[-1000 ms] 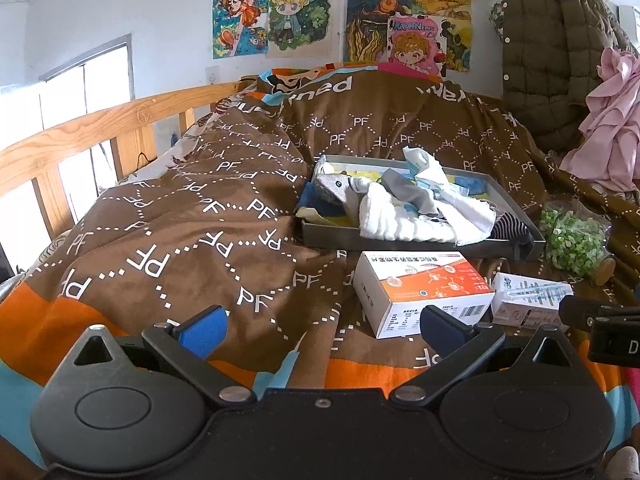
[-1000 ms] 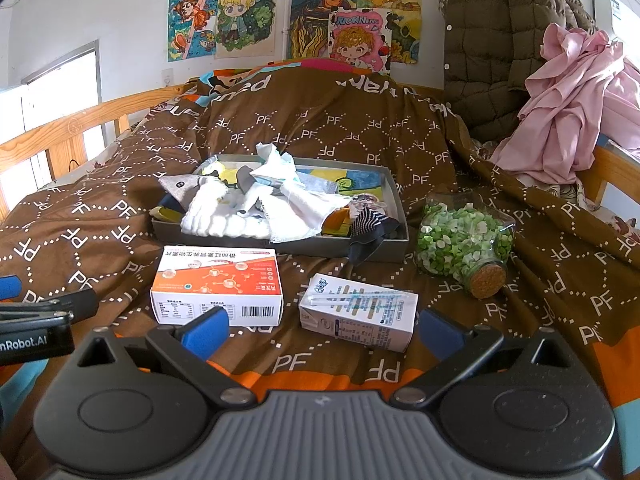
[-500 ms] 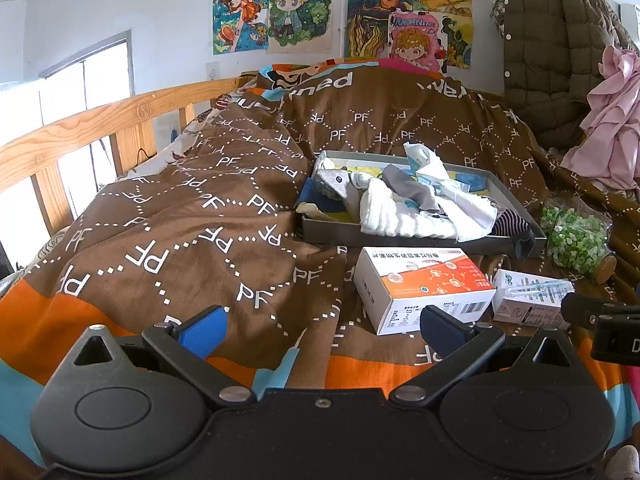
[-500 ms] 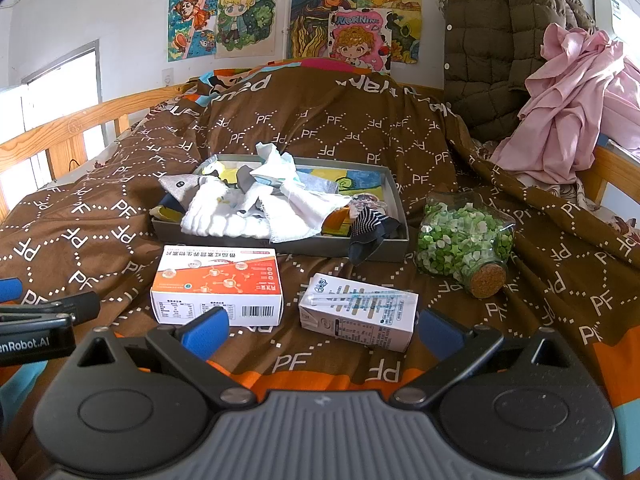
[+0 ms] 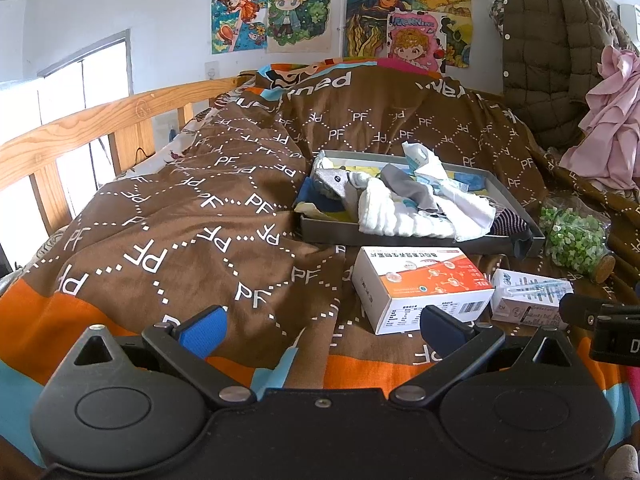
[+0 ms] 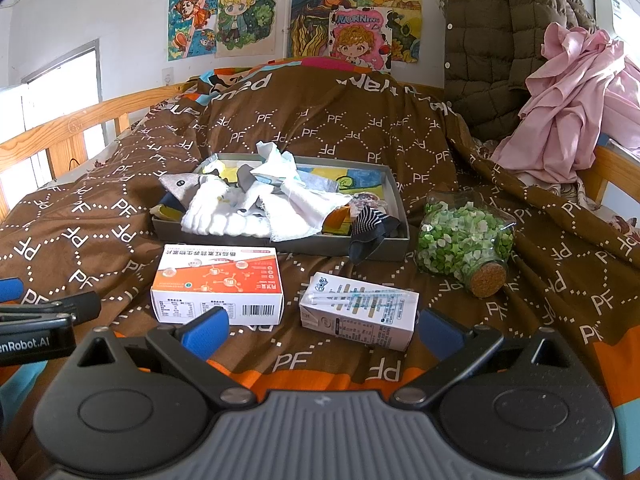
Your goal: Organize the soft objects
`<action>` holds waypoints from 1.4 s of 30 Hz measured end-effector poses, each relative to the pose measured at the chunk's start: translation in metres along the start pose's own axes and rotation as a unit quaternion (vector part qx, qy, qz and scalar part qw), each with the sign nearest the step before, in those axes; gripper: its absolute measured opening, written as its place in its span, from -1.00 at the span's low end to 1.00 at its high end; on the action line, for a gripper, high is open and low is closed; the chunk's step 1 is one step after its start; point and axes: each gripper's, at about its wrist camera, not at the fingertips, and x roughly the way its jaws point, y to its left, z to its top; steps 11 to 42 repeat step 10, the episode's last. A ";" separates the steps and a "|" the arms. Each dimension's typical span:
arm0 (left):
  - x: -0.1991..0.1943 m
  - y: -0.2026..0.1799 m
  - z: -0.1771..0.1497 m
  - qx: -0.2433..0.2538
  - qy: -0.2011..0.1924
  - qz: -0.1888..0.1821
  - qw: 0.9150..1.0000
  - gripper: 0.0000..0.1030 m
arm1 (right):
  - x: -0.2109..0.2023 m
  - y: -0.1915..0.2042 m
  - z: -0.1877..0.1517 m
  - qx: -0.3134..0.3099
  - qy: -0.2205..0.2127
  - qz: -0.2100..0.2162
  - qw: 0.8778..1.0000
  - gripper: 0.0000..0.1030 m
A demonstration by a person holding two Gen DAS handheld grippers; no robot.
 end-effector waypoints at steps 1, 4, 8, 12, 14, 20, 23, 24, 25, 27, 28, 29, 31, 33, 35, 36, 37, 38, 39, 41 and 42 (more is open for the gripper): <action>0.000 -0.001 0.000 -0.001 0.000 -0.004 1.000 0.99 | 0.000 0.000 0.000 0.000 0.000 0.000 1.000 1.00; 0.000 -0.001 0.000 -0.002 -0.001 -0.007 1.000 0.99 | 0.000 0.000 0.001 0.000 0.000 0.000 1.000 0.99; 0.000 -0.001 0.000 -0.002 0.000 -0.008 1.000 0.99 | 0.000 0.001 -0.001 0.000 0.001 0.001 1.000 1.00; 0.000 -0.001 0.000 -0.002 0.002 -0.008 1.000 0.99 | 0.000 0.002 -0.002 0.000 0.001 0.001 1.000 1.00; 0.000 -0.001 0.000 -0.002 0.002 -0.008 1.000 0.99 | 0.000 0.002 -0.002 0.000 0.001 0.001 1.000 1.00; 0.000 -0.001 0.000 -0.002 0.002 -0.008 1.000 0.99 | 0.000 0.002 -0.002 0.000 0.001 0.001 1.000 1.00; 0.000 -0.001 0.000 -0.002 0.002 -0.008 1.000 0.99 | 0.000 0.002 -0.002 0.000 0.001 0.001 1.000 1.00; 0.000 -0.001 0.000 -0.002 0.002 -0.008 1.000 0.99 | 0.000 0.002 -0.002 0.000 0.001 0.001 1.000 1.00; 0.000 -0.001 0.000 -0.002 0.002 -0.008 1.000 0.99 | 0.000 0.002 -0.002 0.000 0.001 0.001 1.000 1.00; 0.000 -0.001 0.000 -0.002 0.002 -0.008 1.000 0.99 | 0.000 0.002 -0.002 0.000 0.001 0.001 1.000 1.00; 0.000 -0.001 0.000 -0.002 0.002 -0.008 1.000 0.99 | 0.000 0.002 -0.002 0.000 0.001 0.001 1.000 1.00; 0.000 -0.001 0.000 -0.002 0.002 -0.008 1.000 0.99 | 0.000 0.002 -0.002 0.000 0.001 0.001 1.000 1.00; 0.000 -0.001 0.000 -0.002 0.002 -0.008 1.000 0.99 | 0.000 0.002 -0.002 0.000 0.001 0.001 1.000 1.00; 0.000 -0.001 0.000 -0.002 0.002 -0.008 1.000 0.99 | 0.000 0.002 -0.002 0.000 0.001 0.001 1.000 1.00; 0.000 -0.001 0.000 -0.002 0.002 -0.008 1.000 0.99 | 0.000 0.002 -0.002 0.000 0.001 0.001 1.000 1.00; 0.000 -0.001 0.000 -0.002 0.002 -0.008 1.000 0.99 | 0.000 0.002 -0.002 0.000 0.001 0.001 1.000 1.00; 0.000 -0.001 0.000 -0.002 0.002 -0.008 1.000 0.99 | 0.000 0.002 -0.002 0.000 0.001 0.001 1.000 1.00; 0.000 -0.001 0.000 -0.002 0.002 -0.008 1.000 0.99 | 0.000 0.002 -0.002 0.000 0.001 0.001 1.000 1.00; 0.000 -0.001 0.000 -0.002 0.002 -0.008 1.000 0.99 | 0.000 0.002 -0.002 0.000 0.001 0.001 1.000 1.00; 0.000 -0.001 0.000 -0.002 0.002 -0.008 1.000 0.99 | 0.000 0.002 -0.002 0.000 0.001 0.001 1.000 1.00; 0.000 -0.001 0.000 -0.002 0.002 -0.008 1.000 0.99 | 0.000 0.002 -0.002 0.000 0.001 0.001 1.000 1.00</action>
